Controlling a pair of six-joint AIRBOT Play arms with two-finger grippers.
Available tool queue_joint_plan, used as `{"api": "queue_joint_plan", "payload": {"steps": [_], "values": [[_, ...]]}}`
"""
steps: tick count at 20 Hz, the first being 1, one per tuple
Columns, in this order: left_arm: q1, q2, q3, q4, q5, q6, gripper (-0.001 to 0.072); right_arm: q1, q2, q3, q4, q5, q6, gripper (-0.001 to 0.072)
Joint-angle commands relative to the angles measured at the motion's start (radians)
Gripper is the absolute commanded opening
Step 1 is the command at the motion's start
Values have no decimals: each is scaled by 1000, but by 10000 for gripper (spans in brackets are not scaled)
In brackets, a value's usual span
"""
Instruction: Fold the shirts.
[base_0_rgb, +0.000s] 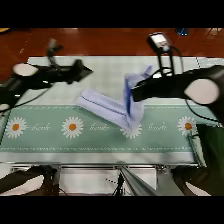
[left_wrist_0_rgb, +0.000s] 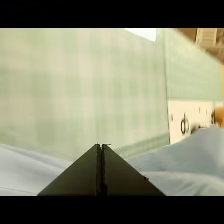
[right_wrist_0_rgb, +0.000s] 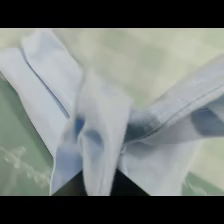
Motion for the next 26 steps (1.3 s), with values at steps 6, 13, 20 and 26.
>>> {"api": "queue_joint_plan", "payload": {"steps": [6,13,20,26], "values": [[259,213,0,16,-204,68,24,180,-368,0,216,-575,54,445],[252,211,-32,153,-203,72,25,11,-217,0,13,-116,53,444],[258,211,-53,324,-217,72,187,-387,-88,-186,-113,372,-53,546],[268,211,-53,464,-272,68,507,-464,-72,-584,689,-157,-159,604]]}}
